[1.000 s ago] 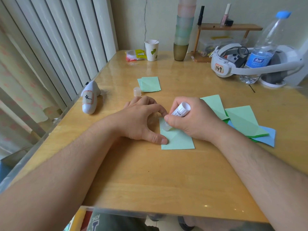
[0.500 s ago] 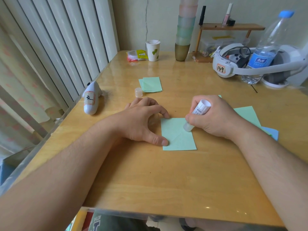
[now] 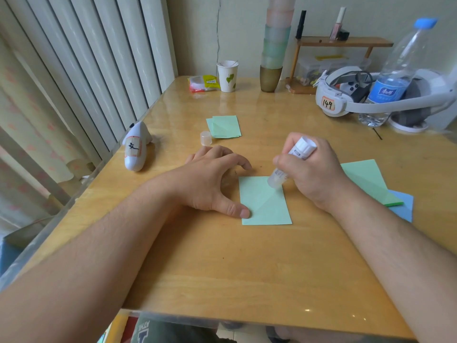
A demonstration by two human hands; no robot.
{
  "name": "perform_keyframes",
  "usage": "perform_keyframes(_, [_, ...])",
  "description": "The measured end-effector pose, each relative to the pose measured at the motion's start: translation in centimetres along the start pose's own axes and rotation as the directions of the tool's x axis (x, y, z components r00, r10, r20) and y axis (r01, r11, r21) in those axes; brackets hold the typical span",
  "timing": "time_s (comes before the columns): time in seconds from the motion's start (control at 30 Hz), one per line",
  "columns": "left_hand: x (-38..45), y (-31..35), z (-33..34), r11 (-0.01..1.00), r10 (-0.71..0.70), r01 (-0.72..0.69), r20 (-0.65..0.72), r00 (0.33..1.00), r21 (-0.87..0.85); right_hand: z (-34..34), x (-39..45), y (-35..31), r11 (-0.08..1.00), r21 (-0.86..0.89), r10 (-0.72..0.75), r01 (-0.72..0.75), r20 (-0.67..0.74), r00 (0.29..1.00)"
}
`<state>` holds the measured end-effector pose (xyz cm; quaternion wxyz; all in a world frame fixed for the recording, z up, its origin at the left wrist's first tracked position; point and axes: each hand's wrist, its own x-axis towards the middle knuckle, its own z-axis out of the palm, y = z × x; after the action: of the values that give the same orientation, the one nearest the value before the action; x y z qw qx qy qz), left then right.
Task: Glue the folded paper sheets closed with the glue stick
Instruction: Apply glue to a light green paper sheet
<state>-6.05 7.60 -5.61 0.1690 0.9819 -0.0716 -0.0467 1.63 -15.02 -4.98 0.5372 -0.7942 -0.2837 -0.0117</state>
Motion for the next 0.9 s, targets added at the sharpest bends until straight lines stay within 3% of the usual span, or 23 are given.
perform_keyframes(0.23, [0.0,0.0,0.1,1.0,-0.012,0.012,0.0,1.0,0.022,2.1,-0.7,-0.5,0.997,-0.072,0.016,-0.004,0.166,0.986])
perform_keyframes(0.57, [0.3,0.0,0.1,0.999,-0.036,0.035,0.039,0.999,0.034,2.5,-0.7,-0.8,0.983,-0.183,0.057,-0.022,0.186,0.981])
perform_keyframes(0.77, [0.2,0.3,-0.1,0.988,-0.046,0.031,0.095,0.994,0.148,2.1,-0.6,-1.2,0.976,-0.213,0.089,-0.046,0.197,0.976])
perform_keyframes(0.9, [-0.5,-0.1,0.7,0.991,0.005,-0.005,0.003,1.0,0.132,0.8,-0.4,-1.6,0.962,-0.272,0.085,-0.018,0.236,0.968])
